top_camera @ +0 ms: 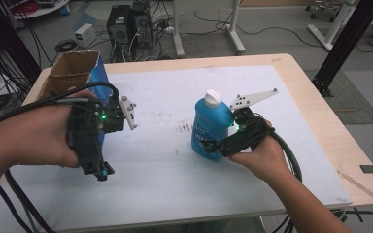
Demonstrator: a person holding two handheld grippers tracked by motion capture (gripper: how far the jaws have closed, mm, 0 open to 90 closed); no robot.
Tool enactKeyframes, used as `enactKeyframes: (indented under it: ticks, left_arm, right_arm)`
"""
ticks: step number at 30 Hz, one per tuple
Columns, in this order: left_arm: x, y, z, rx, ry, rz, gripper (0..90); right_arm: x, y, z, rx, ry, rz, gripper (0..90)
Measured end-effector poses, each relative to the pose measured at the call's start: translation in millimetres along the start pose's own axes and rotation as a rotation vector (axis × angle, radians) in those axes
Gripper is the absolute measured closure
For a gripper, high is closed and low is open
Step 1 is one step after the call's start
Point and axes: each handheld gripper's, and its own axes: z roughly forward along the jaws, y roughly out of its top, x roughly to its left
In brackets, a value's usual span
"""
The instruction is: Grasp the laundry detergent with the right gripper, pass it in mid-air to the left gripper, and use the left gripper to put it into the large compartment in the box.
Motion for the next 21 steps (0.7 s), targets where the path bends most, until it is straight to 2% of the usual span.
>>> enactKeyframes:
  ticks: [9, 10, 12, 14, 21]
  left_arm:
    - [0.4, -1.6, 0.2, 0.002, 0.001, 0.002, 1.7]
    - [0.3, -2.3, 0.5, 0.000, 0.001, -0.005, 1.7]
    - [0.7, -2.7, 0.8, 0.002, 0.000, -0.002, 1.7]
    - [0.7, -2.9, 1.1, 0.002, 0.000, -0.003, 1.7]
    - [1.2, -3.0, 1.5, 0.002, 0.002, -0.005, 1.7]
  right_arm:
    - [1.2, -3.9, 4.1, -0.044, -0.005, 0.000, 4.1]
    - [1.4, -4.7, 4.3, -0.053, -0.023, -0.006, 5.9]
    - [1.4, -5.3, 4.6, -0.061, -0.014, 0.000, 7.1]
    - [2.0, -5.6, 4.4, -0.066, -0.016, -0.010, 13.6]
    - [2.5, -6.0, 4.6, -0.075, -0.018, -0.022, 17.0]
